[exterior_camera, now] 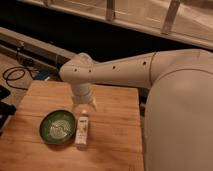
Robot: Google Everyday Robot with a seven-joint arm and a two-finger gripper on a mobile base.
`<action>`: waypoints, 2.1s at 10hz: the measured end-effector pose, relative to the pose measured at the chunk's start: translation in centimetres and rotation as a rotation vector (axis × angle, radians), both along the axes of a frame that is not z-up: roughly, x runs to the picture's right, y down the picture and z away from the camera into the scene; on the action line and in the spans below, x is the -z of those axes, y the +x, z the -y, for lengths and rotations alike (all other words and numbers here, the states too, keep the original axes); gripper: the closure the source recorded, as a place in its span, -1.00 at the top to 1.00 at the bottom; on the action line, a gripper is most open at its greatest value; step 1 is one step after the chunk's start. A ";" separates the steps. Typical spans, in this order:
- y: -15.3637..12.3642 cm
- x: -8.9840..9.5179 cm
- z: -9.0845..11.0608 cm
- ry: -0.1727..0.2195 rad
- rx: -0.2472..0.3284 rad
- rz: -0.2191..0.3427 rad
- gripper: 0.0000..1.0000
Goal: Place the bottle in the ceramic bowl
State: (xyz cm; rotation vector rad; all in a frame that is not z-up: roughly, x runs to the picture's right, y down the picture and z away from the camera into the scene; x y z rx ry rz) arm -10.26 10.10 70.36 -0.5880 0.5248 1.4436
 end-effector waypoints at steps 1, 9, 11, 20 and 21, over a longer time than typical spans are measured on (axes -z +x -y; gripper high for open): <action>0.0 0.0 0.0 0.000 0.000 0.000 0.30; 0.0 0.0 0.0 0.000 0.000 0.000 0.30; 0.0 0.0 0.0 0.000 0.000 0.000 0.30; 0.1 0.0 -0.1 0.002 0.004 -0.003 0.30; 0.2 -0.2 -0.7 0.004 0.003 -0.001 0.30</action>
